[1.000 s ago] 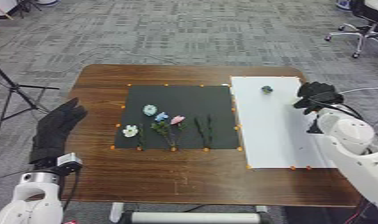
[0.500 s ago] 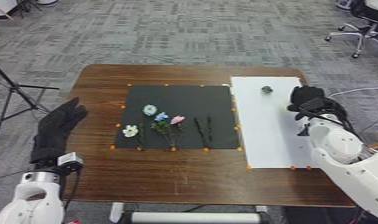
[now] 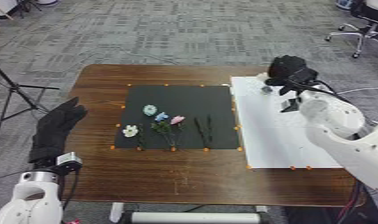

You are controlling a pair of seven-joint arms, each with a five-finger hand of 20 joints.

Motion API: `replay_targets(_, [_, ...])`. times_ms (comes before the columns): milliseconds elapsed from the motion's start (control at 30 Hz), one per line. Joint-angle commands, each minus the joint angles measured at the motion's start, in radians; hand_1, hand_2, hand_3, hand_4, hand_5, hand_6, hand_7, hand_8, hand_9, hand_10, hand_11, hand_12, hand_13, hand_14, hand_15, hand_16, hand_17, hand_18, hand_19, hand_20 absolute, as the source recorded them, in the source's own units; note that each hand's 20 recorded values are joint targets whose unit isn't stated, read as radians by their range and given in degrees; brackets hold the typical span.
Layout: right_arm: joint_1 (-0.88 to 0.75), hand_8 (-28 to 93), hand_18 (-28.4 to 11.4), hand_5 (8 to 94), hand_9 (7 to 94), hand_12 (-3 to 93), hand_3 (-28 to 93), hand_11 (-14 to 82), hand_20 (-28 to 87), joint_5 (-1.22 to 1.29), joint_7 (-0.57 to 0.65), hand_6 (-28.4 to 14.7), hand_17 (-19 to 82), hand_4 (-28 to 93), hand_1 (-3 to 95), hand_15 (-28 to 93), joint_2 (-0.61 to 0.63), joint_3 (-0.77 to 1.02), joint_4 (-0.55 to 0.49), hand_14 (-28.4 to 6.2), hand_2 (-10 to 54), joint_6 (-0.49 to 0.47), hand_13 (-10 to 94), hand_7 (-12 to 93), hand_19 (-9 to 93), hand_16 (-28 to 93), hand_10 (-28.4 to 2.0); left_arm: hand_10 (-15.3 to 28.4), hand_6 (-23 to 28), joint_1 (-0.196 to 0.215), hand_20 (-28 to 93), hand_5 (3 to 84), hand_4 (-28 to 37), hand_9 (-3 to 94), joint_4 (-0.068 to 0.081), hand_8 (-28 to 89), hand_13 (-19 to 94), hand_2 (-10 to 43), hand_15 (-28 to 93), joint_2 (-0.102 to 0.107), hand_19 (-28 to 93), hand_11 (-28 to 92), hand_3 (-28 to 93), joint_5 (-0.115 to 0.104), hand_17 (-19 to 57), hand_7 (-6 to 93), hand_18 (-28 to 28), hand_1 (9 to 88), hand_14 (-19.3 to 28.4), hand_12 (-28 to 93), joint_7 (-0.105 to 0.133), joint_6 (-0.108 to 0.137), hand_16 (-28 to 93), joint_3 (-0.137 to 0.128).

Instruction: Arrange flowers

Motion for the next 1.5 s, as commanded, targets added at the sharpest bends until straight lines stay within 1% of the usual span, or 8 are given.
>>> replay_targets(33, [0.173,5,-21.6,79.4,85.7,29.0,54,8.9,61,-0.005,-0.163,3.4,36,-20,60.0,58,-0.177,-0.194,0.002,-9.2,-9.5,-0.085,73,20,77,36,-9.6,12.9,0.7,0.001,17,44.6,-28.3,44.7,-0.005,-7,36,-4.5,19,-0.008,9,17,73,-0.001,2.0,12.0,13.8,21.4,17.3,13,0.0,-0.001,3,0.002])
replay_targets(67, [0.175,5,-21.5,79.3,85.5,29.0,54,8.6,61,-0.013,-0.169,3.4,36,-20,60.1,58,-0.187,-0.203,-0.001,-9.2,-9.5,-0.096,73,21,77,36,-9.6,12.9,0.8,-0.007,17,44.6,-28.3,44.7,0.0,-7,36,-4.5,19,-0.006,9,17,73,-0.001,2.0,12.0,13.8,21.4,17.3,12,0.0,-0.004,3,0.008])
replay_targets(467, [0.186,4,-21.0,78.7,85.6,30.6,56,5.6,61,-0.097,-0.249,3.9,35,-21,60.6,58,-0.308,-0.276,0.08,-8.8,-9.5,-0.129,72,21,76,36,-8.9,12.9,0.7,-0.008,17,44.6,-28.3,44.8,0.003,-7,36,-4.4,19,-0.011,9,17,73,-0.003,2.0,11.9,13.8,21.4,17.3,13,0.001,-0.005,3,0.008])
replay_targets(867, [0.139,3,-20.7,77.7,85.3,30.9,56,4.0,61,-0.212,-0.255,4.3,35,-21,60.5,58,-0.331,-0.222,0.157,-8.8,-9.5,-0.186,71,23,75,36,-8.3,13.0,0.7,-0.012,17,44.5,-28.3,44.8,0.005,-7,36,-4.4,18,-0.016,9,17,73,-0.001,1.9,11.9,13.9,21.3,17.2,13,-0.003,-0.011,3,0.011])
replay_targets(1067, [0.122,3,-20.7,77.1,84.9,31.0,57,3.9,61,-0.205,-0.239,4.4,34,-21,60.2,58,-0.324,-0.205,0.157,-8.9,-9.5,-0.221,71,23,75,36,-8.2,13.0,0.7,-0.018,17,44.5,-28.3,44.7,0.008,-7,36,-4.5,18,-0.014,9,17,73,0.0,1.9,11.8,13.8,21.2,17.2,13,-0.005,-0.016,3,0.012])
replay_targets(1200, [0.114,3,-20.6,74.6,82.7,30.5,58,3.7,61,-0.194,-0.232,4.0,34,-20,59.3,58,-0.321,-0.19,0.145,-9.2,-9.5,-0.257,70,23,74,36,-8.3,12.9,0.7,-0.018,17,44.5,-28.3,44.7,0.006,-7,36,-4.5,18,-0.013,9,17,73,0.001,1.9,11.7,13.8,21.3,17.2,13,-0.016,-0.017,3,0.009])
replay_targets(1267, [0.114,3,-20.7,73.4,80.8,29.0,58,5.8,61,-0.184,-0.226,3.6,33,-20,58.1,57,-0.321,-0.18,0.138,-9.3,-9.5,-0.293,70,22,74,36,-8.6,12.9,0.7,-0.021,17,44.4,-28.3,44.7,0.009,-7,36,-4.3,18,-0.012,9,17,73,0.002,1.9,11.7,13.8,21.4,17.3,13,-0.018,-0.024,3,0.01])
replay_targets(1500, [0.115,4,-20.9,69.7,74.6,23.4,58,11.9,61,-0.166,-0.211,1.9,33,-18,55.4,58,-0.318,-0.175,0.128,-9.8,-9.5,-0.315,68,21,74,35,-10.3,12.9,0.9,-0.019,17,44.2,-28.3,44.7,0.007,-7,36,-4.3,19,-0.013,9,17,73,0.002,1.9,11.6,13.8,21.4,17.4,13,-0.016,-0.026,3,0.006])
